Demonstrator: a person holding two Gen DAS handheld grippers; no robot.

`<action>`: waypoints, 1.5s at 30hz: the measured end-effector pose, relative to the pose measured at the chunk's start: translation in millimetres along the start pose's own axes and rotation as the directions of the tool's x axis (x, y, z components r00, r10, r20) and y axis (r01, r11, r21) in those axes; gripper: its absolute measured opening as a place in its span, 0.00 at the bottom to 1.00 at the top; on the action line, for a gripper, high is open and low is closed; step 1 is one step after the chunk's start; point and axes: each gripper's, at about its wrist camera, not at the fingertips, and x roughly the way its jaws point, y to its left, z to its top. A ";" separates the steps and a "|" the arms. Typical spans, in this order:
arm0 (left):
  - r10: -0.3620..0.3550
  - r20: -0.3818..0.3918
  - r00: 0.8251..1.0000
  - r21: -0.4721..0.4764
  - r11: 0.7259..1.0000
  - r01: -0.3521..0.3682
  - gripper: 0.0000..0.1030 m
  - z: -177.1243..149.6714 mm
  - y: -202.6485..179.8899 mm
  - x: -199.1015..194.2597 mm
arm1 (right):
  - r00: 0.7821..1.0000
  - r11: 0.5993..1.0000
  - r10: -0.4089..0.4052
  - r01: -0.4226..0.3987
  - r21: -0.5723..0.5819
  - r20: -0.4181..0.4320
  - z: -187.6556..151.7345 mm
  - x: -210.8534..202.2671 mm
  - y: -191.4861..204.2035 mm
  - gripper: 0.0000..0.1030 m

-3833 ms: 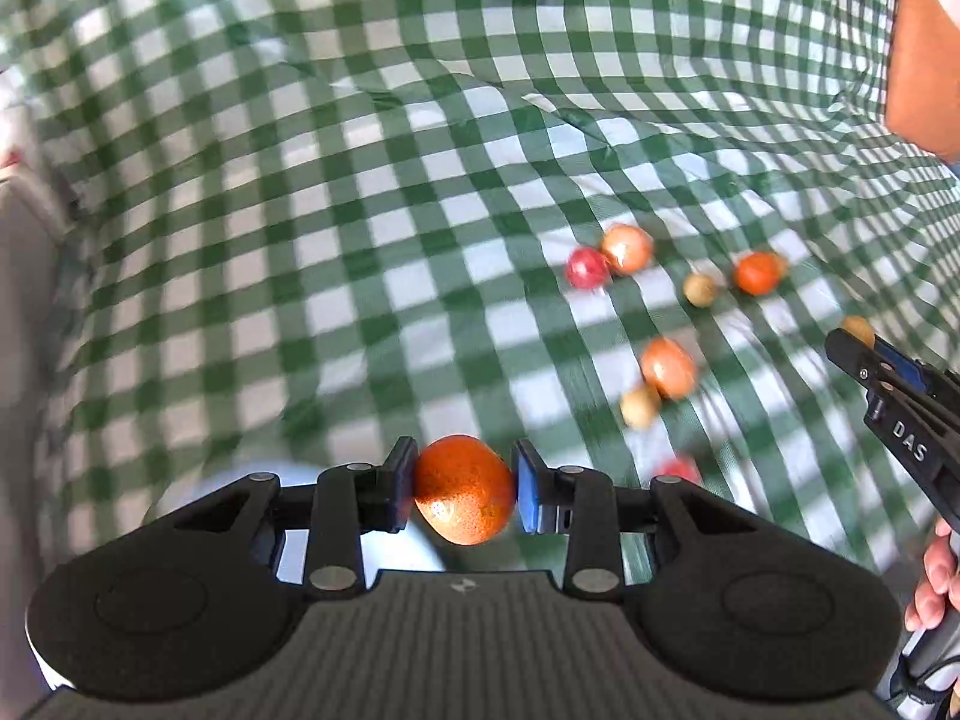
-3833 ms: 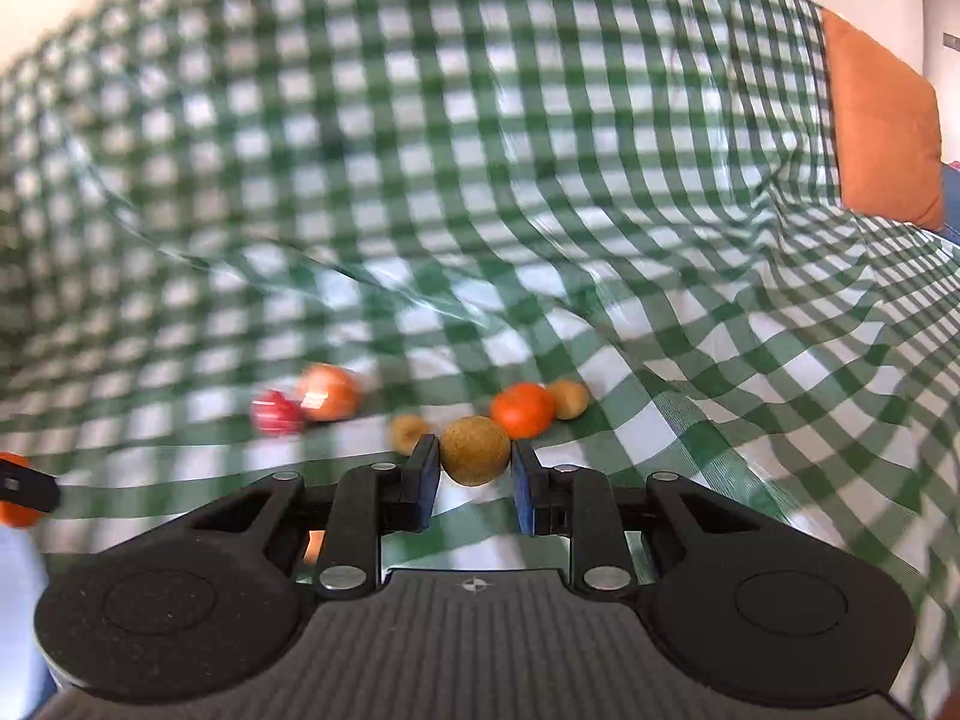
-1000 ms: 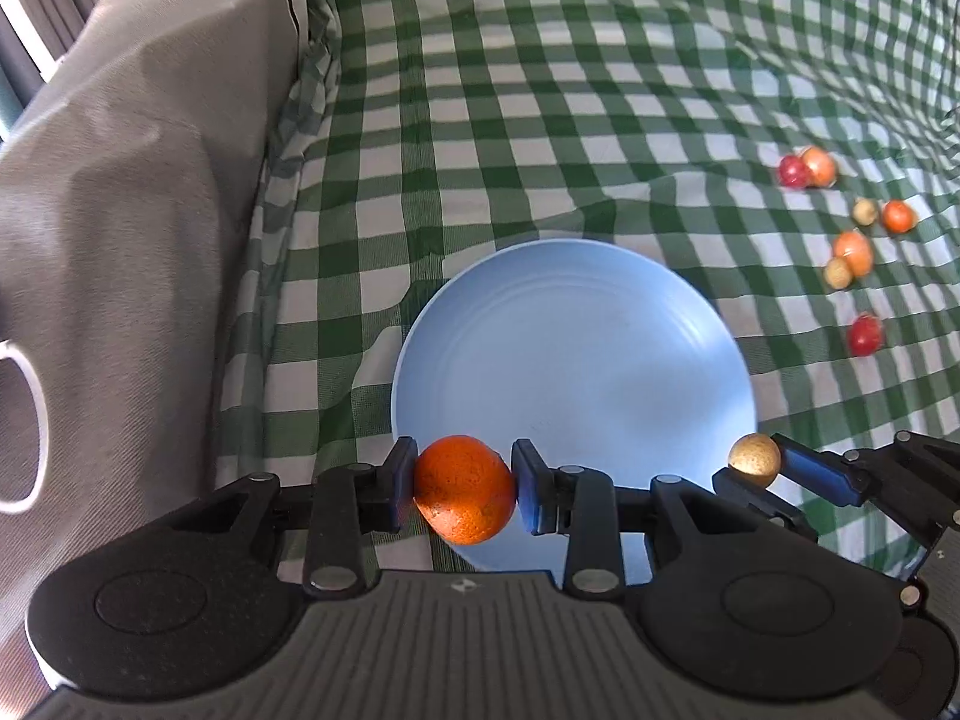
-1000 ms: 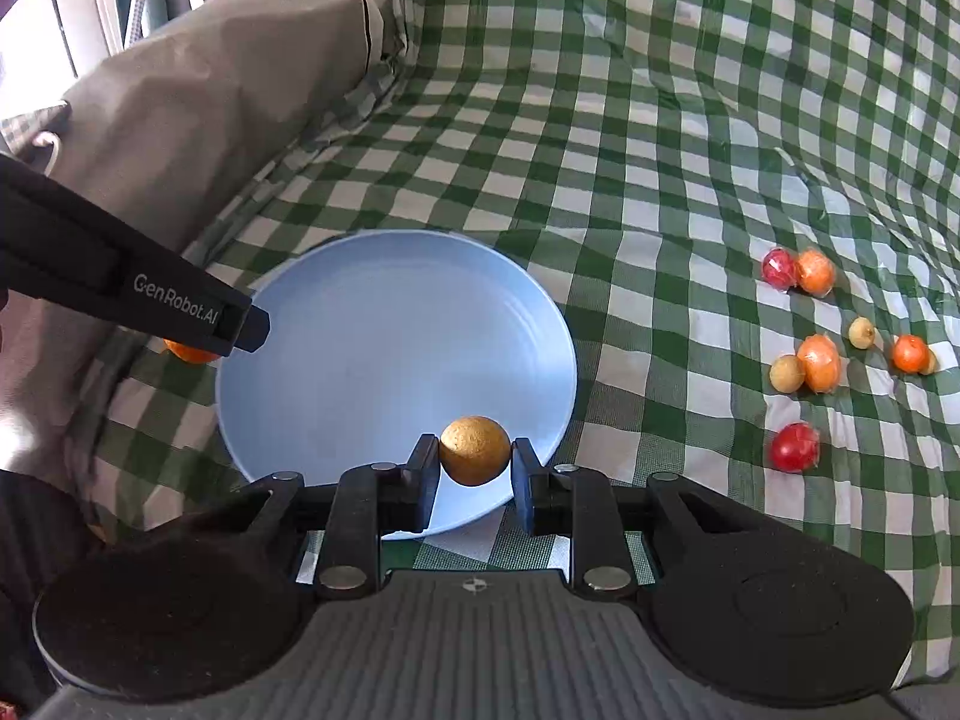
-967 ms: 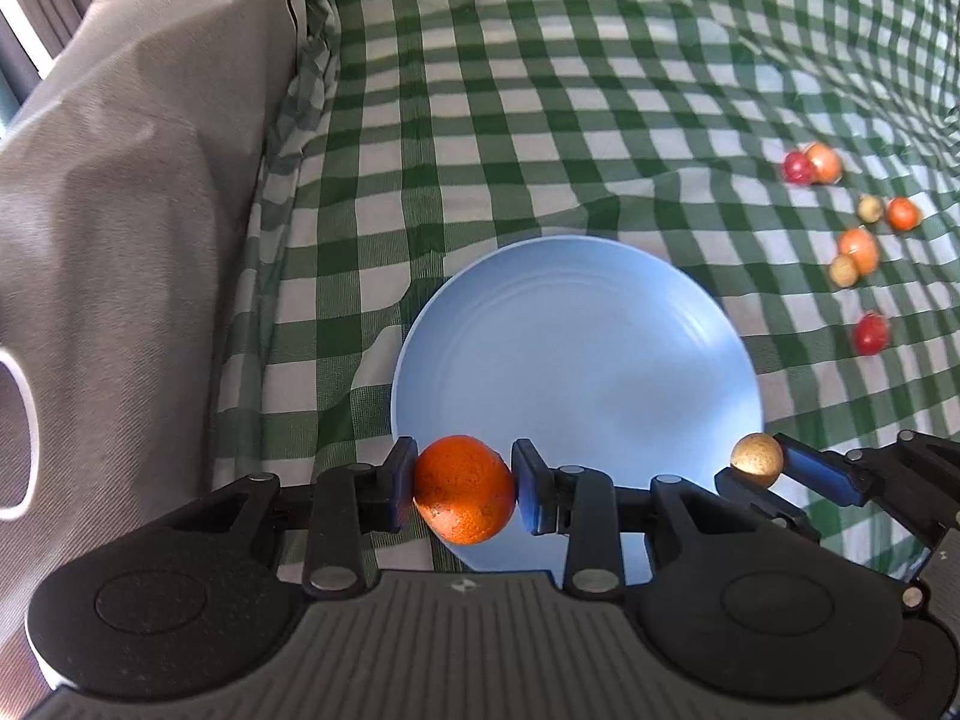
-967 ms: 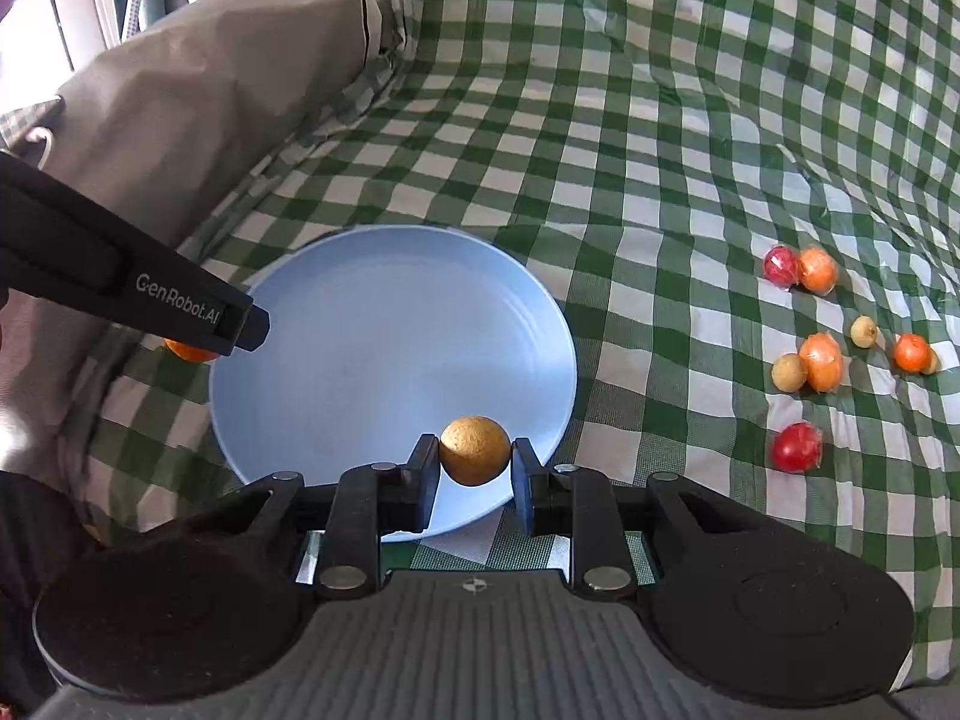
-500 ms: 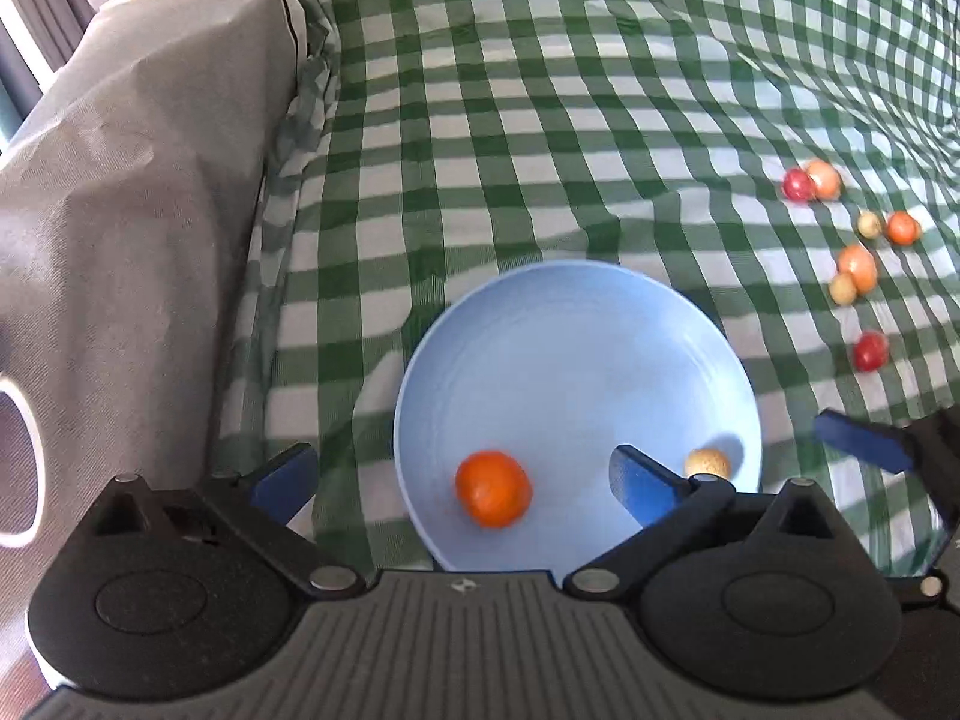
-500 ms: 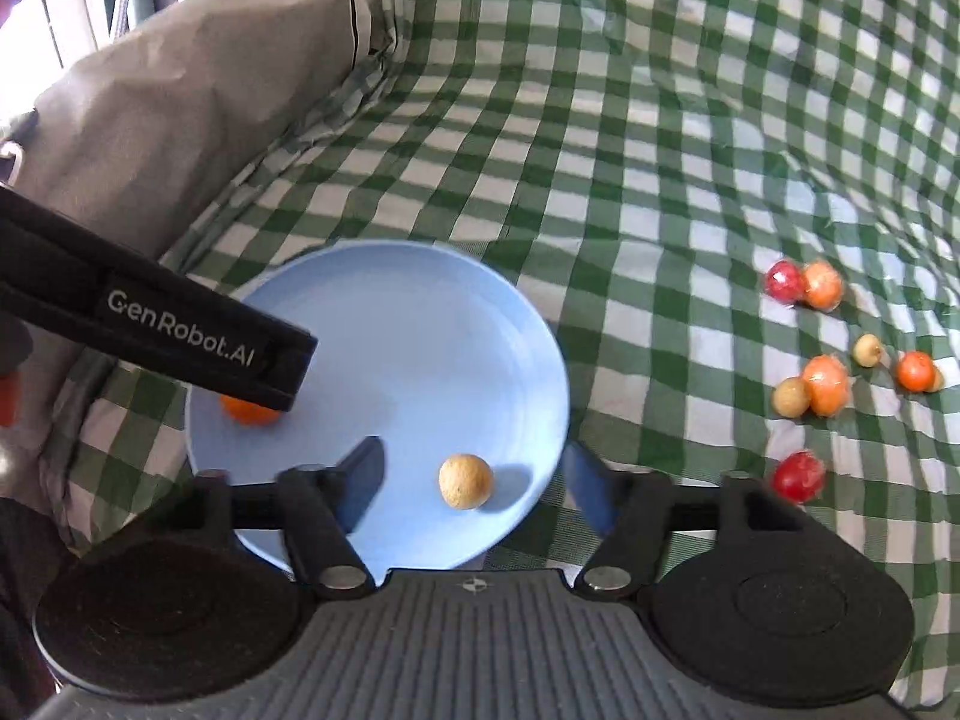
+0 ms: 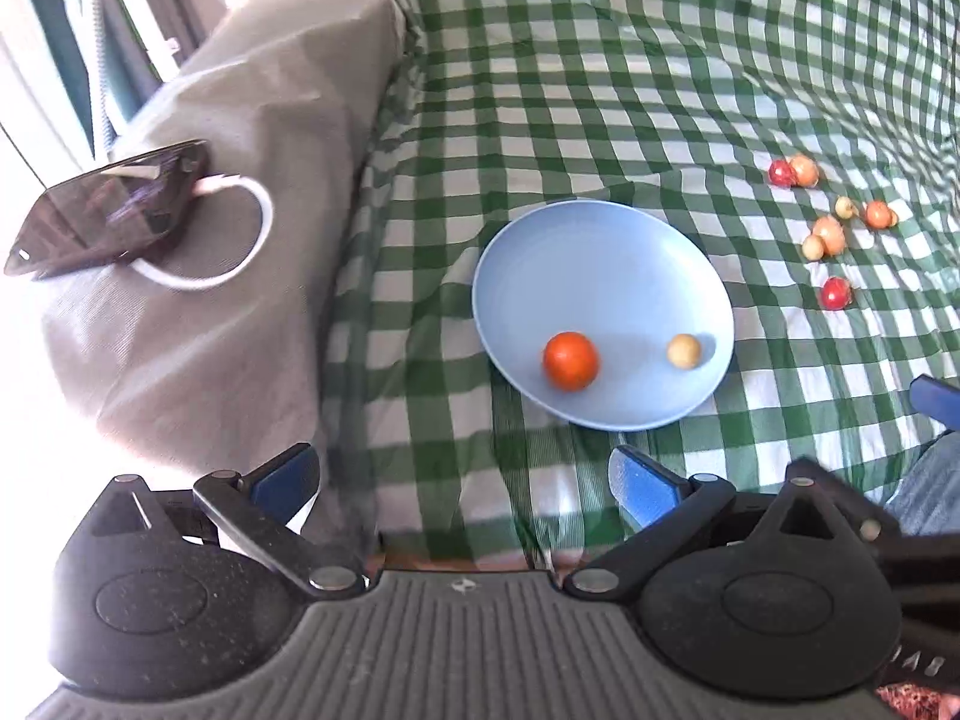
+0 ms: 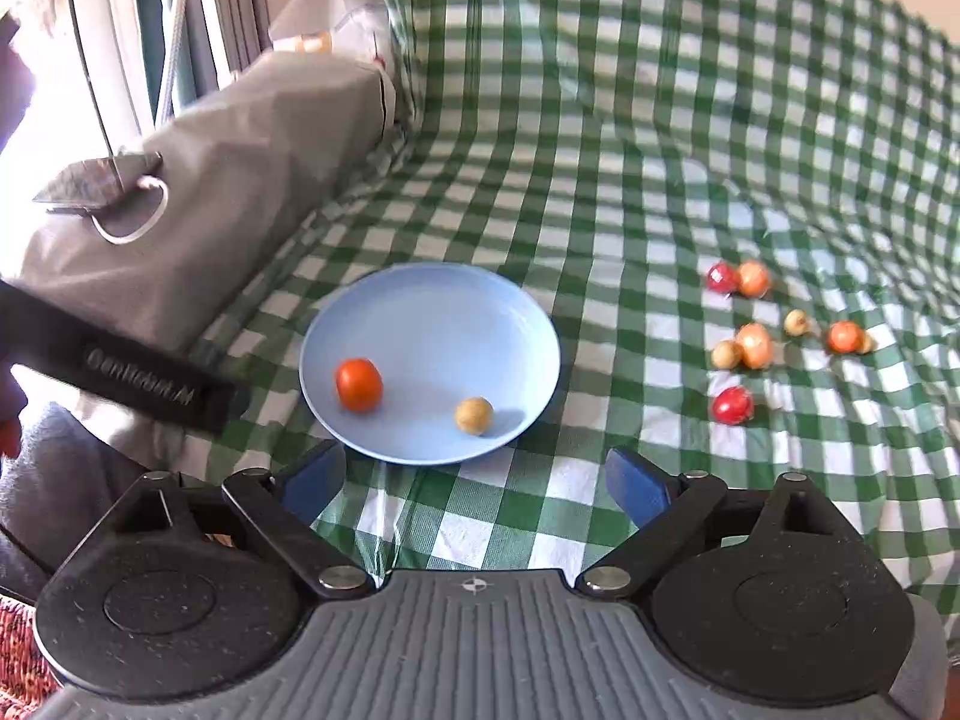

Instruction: Organize fruits

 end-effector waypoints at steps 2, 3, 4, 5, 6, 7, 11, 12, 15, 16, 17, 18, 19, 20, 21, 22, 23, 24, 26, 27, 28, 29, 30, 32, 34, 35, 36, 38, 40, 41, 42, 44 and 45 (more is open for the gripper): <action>0.003 0.019 1.000 -0.017 1.000 -0.002 1.00 -6.3 1.4 -10.8 | 0.999 1.000 -0.006 0.006 0.005 0.034 -2.5 -11.4 0.2 0.92; 0.005 0.027 1.000 -0.022 1.000 -0.004 1.00 -9.2 1.3 -15.7 | 0.999 1.000 -0.007 0.007 0.010 0.048 -3.8 -16.3 0.1 0.93; 0.006 0.035 0.999 -0.024 1.000 -0.005 1.00 -11.6 1.0 -20.5 | 0.998 1.000 -0.007 0.007 0.014 0.059 -4.7 -20.4 0.2 0.93; 0.007 0.044 0.999 -0.024 1.000 -0.006 1.00 -13.2 -0.2 -24.6 | 0.998 1.000 -0.008 0.007 0.017 0.068 -6.1 -23.7 0.4 0.93; 0.010 0.054 0.999 -0.020 1.000 -0.009 1.00 -15.2 -0.8 -29.7 | 0.997 1.000 -0.008 0.007 0.018 0.077 -6.7 -26.8 0.1 0.93; 0.013 0.064 0.998 -0.016 1.000 -0.012 1.00 -16.4 -2.5 -33.4 | 0.996 1.000 -0.007 0.005 0.020 0.086 -7.8 -30.8 -1.8 0.93; 0.019 0.093 0.995 -0.002 1.000 -0.019 1.00 -20.2 -7.4 -46.2 | 0.993 1.000 -0.008 0.006 0.015 0.116 -12.5 -42.3 -1.1 0.93; 0.018 0.097 0.995 -0.001 1.000 -0.018 1.00 -20.9 -8.1 -48.6 | 0.992 1.000 -0.010 0.008 0.014 0.123 -14.1 -45.6 -0.8 0.93; 0.018 0.108 0.994 0.006 1.000 -0.018 1.00 -23.7 -9.7 -54.5 | 0.990 1.000 -0.018 0.016 0.018 0.139 -15.4 -51.6 -0.6 0.93; 0.020 0.112 0.994 0.009 1.000 -0.021 1.00 -24.7 -10.5 -56.4 | 0.990 1.000 -0.021 0.018 0.021 0.142 -15.7 -53.0 -0.7 0.93; 0.021 0.115 0.993 0.013 1.000 -0.023 1.00 -25.9 -11.4 -58.0 | 0.989 1.000 -0.022 0.019 0.024 0.145 -16.1 -54.3 -0.5 0.93; 0.022 0.118 0.993 0.016 1.000 -0.024 1.00 -26.5 -11.9 -59.1 | 0.989 0.999 -0.023 0.019 0.027 0.148 -16.5 -55.5 -0.3 0.93; 0.023 0.120 0.992 0.018 1.000 -0.026 1.00 -28.0 -12.4 -60.7 | 0.988 0.999 -0.023 0.019 0.028 0.150 -16.9 -56.6 -0.1 0.93; 0.024 0.122 0.992 0.019 0.999 -0.027 1.00 -28.7 -12.9 -61.8 | 0.988 0.999 -0.024 0.020 0.028 0.152 -17.1 -57.0 1.1 0.93; 0.027 0.124 0.992 0.019 0.999 -0.029 1.00 -28.9 -12.7 -61.8 | 0.988 0.999 -0.023 0.019 0.027 0.154 -17.2 -57.7 1.5 0.93; 0.027 0.125 0.992 0.020 0.999 -0.030 1.00 -29.3 -12.2 -62.3 | 0.987 0.999 -0.024 0.020 0.026 0.156 -17.3 -58.2 2.3 0.93; 0.027 0.124 0.992 0.019 0.999 -0.029 1.00 -29.4 -12.4 -62.5 | 0.987 0.999 -0.026 0.022 0.027 0.157 -17.3 -58.0 3.3 0.93; 0.026 0.124 0.992 0.018 0.999 -0.029 1.00 -29.5 -12.5 -62.4 | 0.987 0.999 -0.025 0.022 0.026 0.158 -17.1 -58.5 3.5 0.93; 0.026 0.124 0.992 0.019 0.999 -0.028 1.00 -30.0 -12.1 -62.8 | 0.987 0.999 -0.027 0.023 0.026 0.160 -17.1 -58.9 4.9 0.93; 0.026 0.123 0.992 0.021 0.999 -0.029 1.00 -30.1 -12.1 -62.9 | 0.987 0.999 -0.027 0.023 0.027 0.160 -17.3 -58.6 5.0 0.93; 0.027 0.123 0.992 0.022 0.999 -0.030 1.00 -30.2 -12.2 -62.8 | 0.987 0.999 -0.027 0.023 0.027 0.160 -17.1 -59.1 4.9 0.93; 0.027 0.122 0.992 0.024 0.999 -0.030 1.00 -30.1 -12.1 -62.3 | 0.987 0.999 -0.026 0.022 0.027 0.160 -17.6 -58.6 4.9 0.93; 0.027 0.120 0.992 0.025 0.999 -0.031 1.00 -30.1 -12.2 -62.0 | 0.987 0.999 -0.025 0.021 0.027 0.159 -17.5 -58.8 4.8 0.93; 0.028 0.117 0.993 0.028 0.999 -0.032 1.00 -29.3 -11.9 -60.8 | 0.987 0.999 -0.026 0.021 0.030 0.157 -17.0 -58.3 5.6 0.93; 0.029 0.113 0.993 0.031 0.999 -0.032 1.00 -28.3 -12.1 -58.8 | 0.988 0.999 -0.024 0.019 0.033 0.152 -16.8 -56.9 5.8 0.93; 0.030 0.110 0.993 0.032 0.999 -0.033 1.00 -28.0 -12.4 -58.1 | 0.988 0.999 -0.023 0.018 0.034 0.150 -17.0 -55.9 5.3 0.93; 0.030 0.108 0.994 0.034 0.999 -0.034 1.00 -27.4 -12.8 -57.0 | 0.989 0.999 -0.022 0.017 0.036 0.147 -17.0 -55.1 5.1 0.93; 0.033 0.100 0.994 0.039 0.999 -0.037 1.00 -26.4 -14.2 -54.2 | 0.990 0.999 -0.021 0.015 0.039 0.142 -17.0 -53.3 4.5 0.93; 0.036 0.090 0.995 0.044 0.998 -0.040 1.00 -25.2 -16.2 -50.8 | 0.990 0.999 -0.018 0.012 0.046 0.136 -17.3 -50.9 3.3 0.93; 0.037 0.085 0.996 0.048 0.998 -0.041 1.00 -24.5 -17.4 -49.2 | 0.991 0.999 -0.018 0.011 0.050 0.132 -16.9 -49.1 2.4 0.93; 0.038 0.081 0.996 0.053 0.998 -0.042 1.00 -23.8 -18.7 -47.5 | 0.992 0.998 -0.016 0.009 0.056 0.128 -16.9 -47.7 1.2 0.93; 0.041 0.073 0.997 0.060 0.997 -0.045 1.00 -21.3 -21.0 -44.2 | 0.993 0.998 -0.014 0.006 0.068 0.120 -17.2 -44.0 -1.3 0.93; 0.043 0.070 0.997 0.062 0.997 -0.047 1.00 -20.1 -22.4 -42.9 | 0.993 0.997 -0.014 0.005 0.073 0.117 -17.2 -42.3 -2.5 0.93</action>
